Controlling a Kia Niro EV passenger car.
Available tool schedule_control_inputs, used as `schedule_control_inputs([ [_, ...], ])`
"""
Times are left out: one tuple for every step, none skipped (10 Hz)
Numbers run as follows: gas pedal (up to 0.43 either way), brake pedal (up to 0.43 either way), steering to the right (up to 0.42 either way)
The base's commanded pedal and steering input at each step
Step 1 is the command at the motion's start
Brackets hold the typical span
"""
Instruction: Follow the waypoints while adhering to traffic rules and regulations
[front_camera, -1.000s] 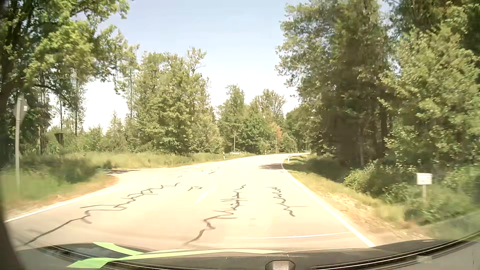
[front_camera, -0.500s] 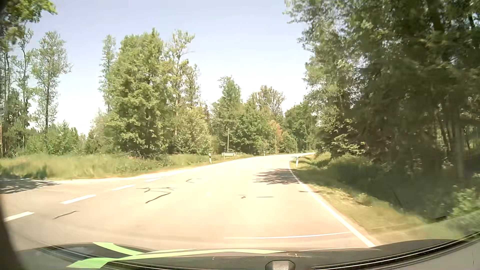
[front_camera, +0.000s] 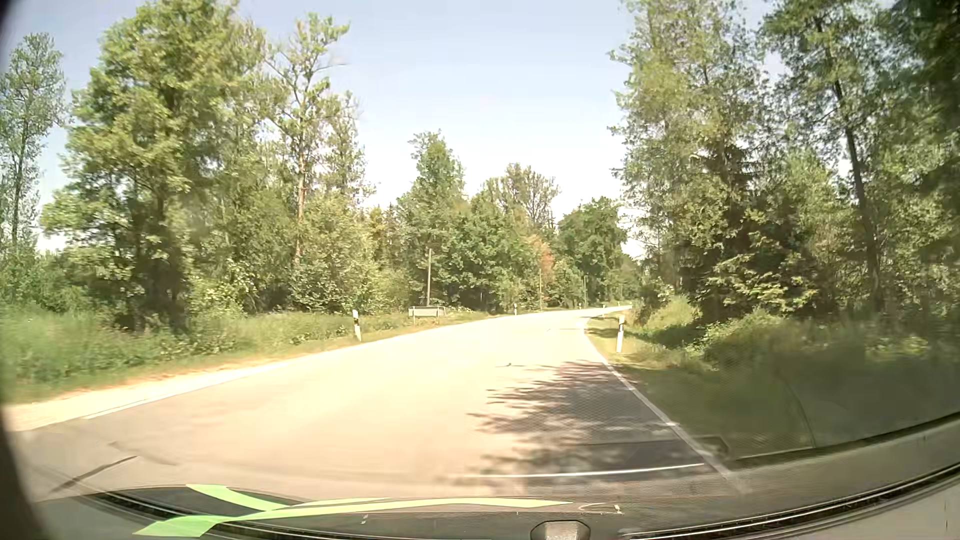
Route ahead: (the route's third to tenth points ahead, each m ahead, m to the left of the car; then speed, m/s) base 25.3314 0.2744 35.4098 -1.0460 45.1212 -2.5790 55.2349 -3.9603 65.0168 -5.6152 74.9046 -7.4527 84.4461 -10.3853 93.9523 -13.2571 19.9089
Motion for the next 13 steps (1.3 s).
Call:
schedule_control_inputs([
  [0.197, 0.0, 0.014],
  [0.197, 0.0, 0.015],
  [0.197, 0.0, 0.015],
  [0.197, 0.0, 0.015],
  [0.197, 0.0, 0.017],
  [0.197, 0.0, 0.02],
  [0.197, 0.0, 0.024],
  [0.197, 0.0, 0.024],
  [0.197, 0.0, 0.024],
  [0.169, 0.0, 0.025],
  [0.15, 0.0, 0.024],
  [0.15, 0.0, 0.024],
  [0.157, 0.0, 0.024],
])
